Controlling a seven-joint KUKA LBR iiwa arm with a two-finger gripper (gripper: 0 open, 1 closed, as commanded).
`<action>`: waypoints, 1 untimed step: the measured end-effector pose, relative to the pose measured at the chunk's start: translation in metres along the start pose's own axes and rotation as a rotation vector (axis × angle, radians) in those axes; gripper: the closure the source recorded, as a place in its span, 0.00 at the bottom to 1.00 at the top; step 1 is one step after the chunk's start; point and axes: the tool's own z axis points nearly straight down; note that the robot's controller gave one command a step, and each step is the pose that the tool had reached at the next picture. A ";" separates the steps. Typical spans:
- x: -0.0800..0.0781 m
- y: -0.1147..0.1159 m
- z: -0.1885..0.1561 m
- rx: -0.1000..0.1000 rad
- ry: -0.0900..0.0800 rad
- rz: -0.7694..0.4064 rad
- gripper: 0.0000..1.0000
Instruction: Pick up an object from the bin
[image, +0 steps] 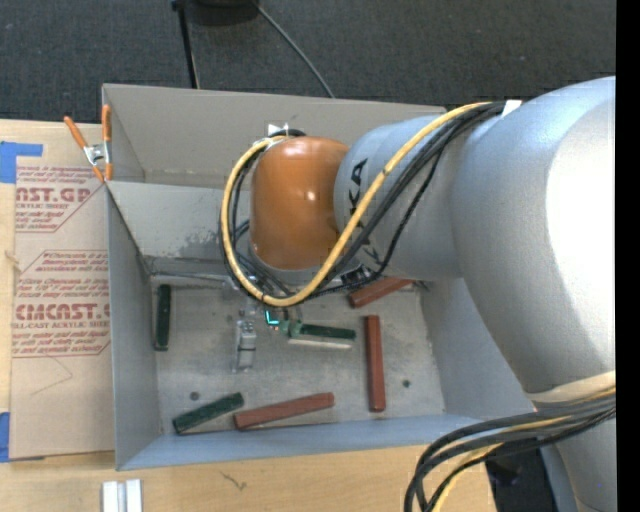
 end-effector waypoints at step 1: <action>-0.002 -0.001 -0.004 -0.001 -0.007 0.002 0.00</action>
Offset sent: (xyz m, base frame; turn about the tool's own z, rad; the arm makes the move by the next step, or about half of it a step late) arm -0.0769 0.0291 -0.0583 -0.3261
